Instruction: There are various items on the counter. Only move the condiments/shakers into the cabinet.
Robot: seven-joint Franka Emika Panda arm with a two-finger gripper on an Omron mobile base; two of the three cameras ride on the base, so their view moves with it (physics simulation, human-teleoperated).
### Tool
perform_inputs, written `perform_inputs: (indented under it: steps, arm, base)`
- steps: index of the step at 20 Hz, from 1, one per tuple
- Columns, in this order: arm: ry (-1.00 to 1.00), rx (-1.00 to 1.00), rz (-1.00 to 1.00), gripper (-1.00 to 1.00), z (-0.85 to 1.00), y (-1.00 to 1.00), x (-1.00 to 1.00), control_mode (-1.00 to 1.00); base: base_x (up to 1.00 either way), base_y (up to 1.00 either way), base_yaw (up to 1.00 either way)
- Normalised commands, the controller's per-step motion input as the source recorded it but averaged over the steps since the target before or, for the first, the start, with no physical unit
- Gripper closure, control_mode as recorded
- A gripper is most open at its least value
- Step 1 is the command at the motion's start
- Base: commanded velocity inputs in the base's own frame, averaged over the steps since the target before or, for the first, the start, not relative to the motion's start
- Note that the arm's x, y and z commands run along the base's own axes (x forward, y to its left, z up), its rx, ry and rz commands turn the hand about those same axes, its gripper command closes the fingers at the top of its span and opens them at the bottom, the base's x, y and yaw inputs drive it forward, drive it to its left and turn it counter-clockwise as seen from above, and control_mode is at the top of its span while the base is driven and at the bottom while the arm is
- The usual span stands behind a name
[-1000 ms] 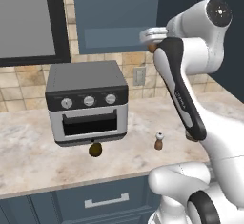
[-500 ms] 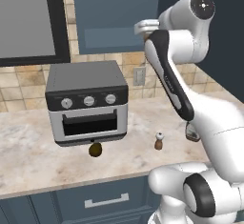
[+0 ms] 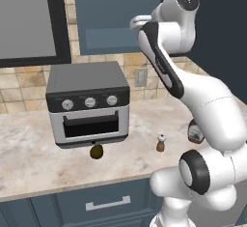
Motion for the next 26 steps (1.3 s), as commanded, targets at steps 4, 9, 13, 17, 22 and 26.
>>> perform_inputs:
  steps: [4, 9, 13, 17, 22, 26]
  arm:
    - [0.05, -0.06, 0.00, 1.00, -0.22, 0.00, 0.64, -1.00]
    - [0.01, -0.04, 0.00, 1.00, -0.19, 0.00, 0.59, -1.00]
    - [0.00, 0.00, 0.00, 1.00, -0.03, 0.00, 0.22, -1.00]
    - [0.01, 0.00, 0.00, 1.00, -0.03, 0.00, 0.03, -1.00]
    - [0.01, 0.00, 0.00, 1.00, -0.20, 0.00, 0.09, -1.00]
    - [0.00, 0.00, 0.00, 1.00, -0.04, 0.00, 0.14, -1.00]
  base:
    - [0.00, 0.00, 0.00]
    - [0.00, 0.00, 0.00]
    - [0.00, 0.00, 0.00]
    - [0.00, 0.00, 0.00]
    - [0.00, 0.00, 0.00]
    - [0.00, 0.00, 0.00]
